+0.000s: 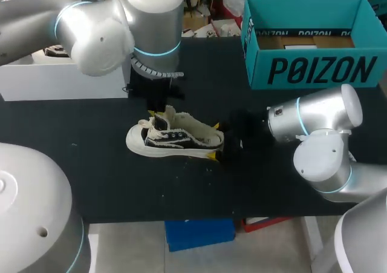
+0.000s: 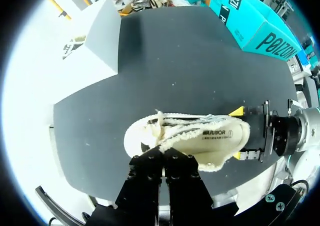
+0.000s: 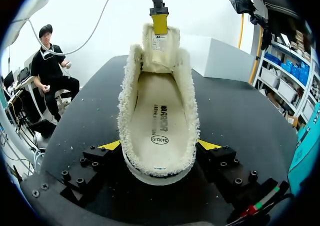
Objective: Take the shoe out of the shoebox, open the shoe tongue, remove and reinsert the insole, then place the shoe into the shoebox
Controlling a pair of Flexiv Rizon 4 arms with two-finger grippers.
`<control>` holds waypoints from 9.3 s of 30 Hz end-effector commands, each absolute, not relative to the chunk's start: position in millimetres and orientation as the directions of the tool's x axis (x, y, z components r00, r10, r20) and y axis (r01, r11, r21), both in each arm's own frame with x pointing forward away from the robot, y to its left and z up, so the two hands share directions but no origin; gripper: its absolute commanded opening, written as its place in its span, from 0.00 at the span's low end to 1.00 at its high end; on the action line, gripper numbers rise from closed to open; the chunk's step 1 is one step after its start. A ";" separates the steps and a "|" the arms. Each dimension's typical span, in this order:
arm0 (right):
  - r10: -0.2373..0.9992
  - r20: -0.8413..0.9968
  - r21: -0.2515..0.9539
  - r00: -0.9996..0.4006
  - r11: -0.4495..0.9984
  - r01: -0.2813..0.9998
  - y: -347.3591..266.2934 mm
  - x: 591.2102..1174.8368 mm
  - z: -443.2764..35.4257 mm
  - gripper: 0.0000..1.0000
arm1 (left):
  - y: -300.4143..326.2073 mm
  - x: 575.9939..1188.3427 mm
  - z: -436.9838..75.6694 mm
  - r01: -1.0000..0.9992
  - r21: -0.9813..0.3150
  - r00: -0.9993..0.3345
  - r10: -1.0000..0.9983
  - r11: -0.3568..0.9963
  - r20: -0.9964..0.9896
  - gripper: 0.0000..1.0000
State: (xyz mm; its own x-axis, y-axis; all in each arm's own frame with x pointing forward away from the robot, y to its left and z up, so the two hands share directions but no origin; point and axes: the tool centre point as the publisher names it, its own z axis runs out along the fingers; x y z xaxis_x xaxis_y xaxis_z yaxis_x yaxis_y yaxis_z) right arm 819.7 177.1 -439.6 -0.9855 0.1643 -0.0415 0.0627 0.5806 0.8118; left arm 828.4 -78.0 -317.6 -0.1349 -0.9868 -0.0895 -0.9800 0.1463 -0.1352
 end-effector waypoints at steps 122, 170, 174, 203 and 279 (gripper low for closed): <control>0.167 -0.041 0.810 -0.985 0.582 0.064 178.8 820.0 -442.8 0.00 | -132.8 824.4 -353.1 0.169 -0.226 -0.891 0.247 0.959 0.380 0.00; 0.167 -0.041 0.810 -0.985 0.582 0.064 178.8 820.0 -442.8 0.00 | -143.6 792.6 -397.8 0.174 -0.167 -0.886 0.229 0.970 0.403 0.00; 0.167 -0.041 0.810 -0.985 0.582 0.064 178.8 820.0 -442.8 0.00 | -142.8 792.1 -400.2 0.171 -0.165 -0.887 0.224 0.972 0.403 0.00; 0.167 -0.041 0.810 -0.985 0.582 0.064 178.8 820.0 -442.8 0.00 | -144.9 789.2 -413.3 0.149 -0.161 -0.885 0.204 0.976 0.418 0.00; 0.167 -0.041 0.810 -0.985 0.582 0.064 178.8 820.0 -442.8 0.00 | -132.9 853.3 -434.6 0.080 -0.145 -0.864 -0.004 0.986 -0.504 0.32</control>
